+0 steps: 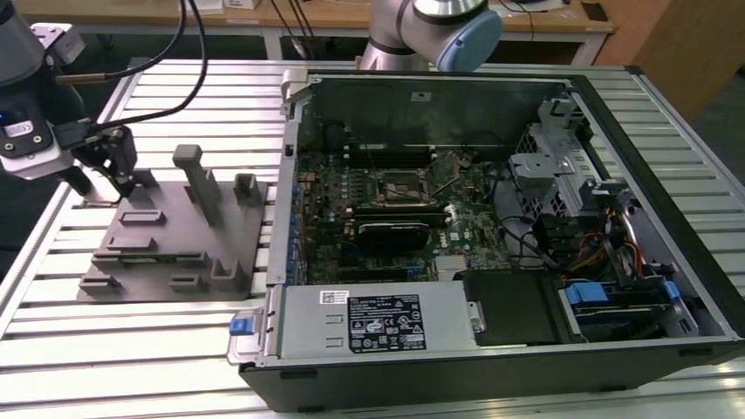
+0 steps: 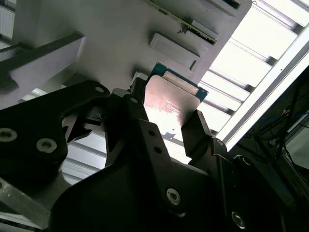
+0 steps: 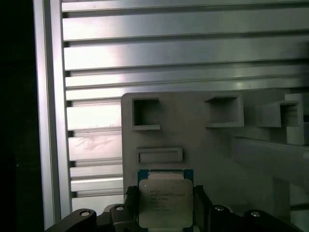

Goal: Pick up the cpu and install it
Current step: 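Pick up the cpu and move it towards the insertion slot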

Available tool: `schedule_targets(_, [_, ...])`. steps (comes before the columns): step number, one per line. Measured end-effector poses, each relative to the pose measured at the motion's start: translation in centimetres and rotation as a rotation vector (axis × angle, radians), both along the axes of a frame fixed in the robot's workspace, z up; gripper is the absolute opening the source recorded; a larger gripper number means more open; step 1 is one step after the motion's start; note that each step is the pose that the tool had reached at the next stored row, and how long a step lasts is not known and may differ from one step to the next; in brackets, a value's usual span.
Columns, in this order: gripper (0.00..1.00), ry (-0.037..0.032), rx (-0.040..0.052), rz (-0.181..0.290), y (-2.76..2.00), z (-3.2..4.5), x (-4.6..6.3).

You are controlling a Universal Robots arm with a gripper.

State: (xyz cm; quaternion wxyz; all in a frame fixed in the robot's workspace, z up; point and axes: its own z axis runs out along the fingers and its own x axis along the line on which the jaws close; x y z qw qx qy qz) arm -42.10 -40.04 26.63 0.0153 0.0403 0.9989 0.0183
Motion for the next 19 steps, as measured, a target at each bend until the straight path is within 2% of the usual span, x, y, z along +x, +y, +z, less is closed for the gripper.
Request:
schedule_targets(6, [0.54,-0.0001,0.0005,0.0,0.0,1.38,0.0])
schedule_targets(19, [0.54,-0.0005,0.0011,0.0,0.0,4.93,0.0])
